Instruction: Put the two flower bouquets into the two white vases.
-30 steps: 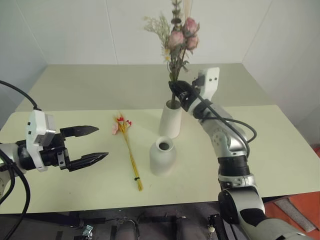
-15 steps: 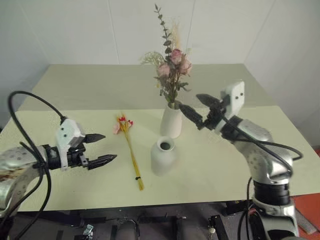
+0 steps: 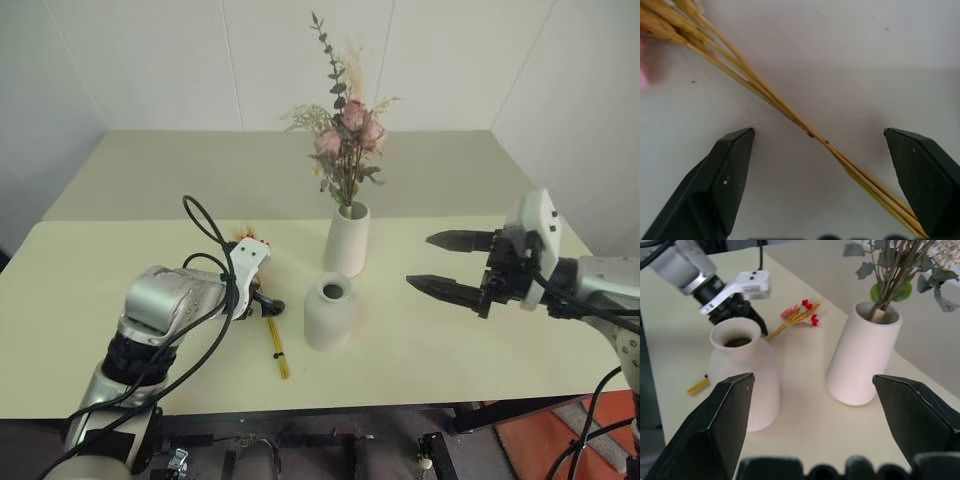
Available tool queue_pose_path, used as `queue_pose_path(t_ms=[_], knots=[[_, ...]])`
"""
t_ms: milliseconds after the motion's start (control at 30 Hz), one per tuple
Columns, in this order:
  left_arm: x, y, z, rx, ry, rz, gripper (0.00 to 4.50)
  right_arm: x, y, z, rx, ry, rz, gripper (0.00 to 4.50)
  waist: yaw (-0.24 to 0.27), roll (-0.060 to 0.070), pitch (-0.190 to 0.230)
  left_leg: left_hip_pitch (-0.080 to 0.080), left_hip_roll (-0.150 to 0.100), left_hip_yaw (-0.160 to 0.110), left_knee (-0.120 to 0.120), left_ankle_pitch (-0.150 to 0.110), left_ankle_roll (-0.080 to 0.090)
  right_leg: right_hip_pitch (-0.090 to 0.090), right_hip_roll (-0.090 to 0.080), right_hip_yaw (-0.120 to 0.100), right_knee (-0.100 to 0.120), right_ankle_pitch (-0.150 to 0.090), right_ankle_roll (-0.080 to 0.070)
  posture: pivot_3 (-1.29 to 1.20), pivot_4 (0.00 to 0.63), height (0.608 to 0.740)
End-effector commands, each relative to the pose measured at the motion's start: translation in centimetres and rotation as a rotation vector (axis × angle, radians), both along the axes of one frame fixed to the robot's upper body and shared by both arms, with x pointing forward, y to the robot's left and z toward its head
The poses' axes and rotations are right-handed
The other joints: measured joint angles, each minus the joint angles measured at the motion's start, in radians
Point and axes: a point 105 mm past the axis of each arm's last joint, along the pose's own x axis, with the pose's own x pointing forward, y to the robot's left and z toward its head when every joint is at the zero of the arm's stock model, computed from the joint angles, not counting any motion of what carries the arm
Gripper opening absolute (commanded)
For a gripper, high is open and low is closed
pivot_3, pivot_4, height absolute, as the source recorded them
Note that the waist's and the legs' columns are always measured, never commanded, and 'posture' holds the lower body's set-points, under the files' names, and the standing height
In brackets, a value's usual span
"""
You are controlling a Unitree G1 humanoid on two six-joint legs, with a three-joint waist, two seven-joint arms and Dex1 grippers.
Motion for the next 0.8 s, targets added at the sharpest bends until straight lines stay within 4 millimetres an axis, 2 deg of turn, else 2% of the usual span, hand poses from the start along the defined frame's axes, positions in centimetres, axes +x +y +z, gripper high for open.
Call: queue_pose_path(t_ms=[33,200,433,533,633,800], knots=[[0.9,1.0,-0.6,0.062,0.012,0.068,3.92,-0.9,-1.0,1.3,-0.02,-0.045,0.049,4.5,0.0,0.0,0.0,0.003,0.0,0.0,0.0,0.0,0.0,0.003,0.0,0.0,0.0,0.0,0.0,0.0,0.15,0.74],[1.2,0.7,-0.8,0.069,0.009,0.056,2.31,-1.7,-2.3,1.4,-0.058,-0.003,0.1,4.5,0.001,0.0,0.0,0.008,-0.001,0.0,-0.001,0.0,0.0,0.007,-0.001,0.0,-0.002,0.0,0.0,0.0,0.15,0.74],[2.4,2.7,1.4,0.058,-0.13,0.119,0.01,-2.5,-3.5,1.5,-0.089,0.026,0.138,4.5,-0.001,0.0,0.0,0.007,-0.001,0.0,-0.001,0.0,0.0,0.007,-0.001,0.0,-0.001,0.0,0.0,0.0,0.15,0.74],[2.9,3.8,3.4,0.032,-0.235,0.153,0.01,-2.5,-3.7,1.3,-0.096,0.03,0.127,4.5,0.0,0.0,0.0,0.006,-0.001,0.0,-0.001,0.0,0.0,0.006,-0.001,0.0,-0.002,0.0,0.0,0.0,0.15,0.74],[2.8,4.5,6.7,-0.043,-0.399,0.137,0.01,-2.3,-3.9,1.3,-0.102,0.029,0.119,4.5,0.002,-0.001,0.001,0.004,-0.001,0.0,-0.001,0.0,0.0,0.005,-0.002,0.0,-0.002,0.0,0.0,0.0,0.15,0.74],[0.9,3.8,13.0,-0.215,-0.799,-0.073,0.01,-2.0,-4.2,1.4,-0.1,0.028,0.117,4.5,0.006,-0.001,0.001,0.003,-0.004,0.0,-0.001,0.0,0.0,0.005,-0.005,-0.001,-0.003,0.0,0.001,0.0,0.15,0.74]])
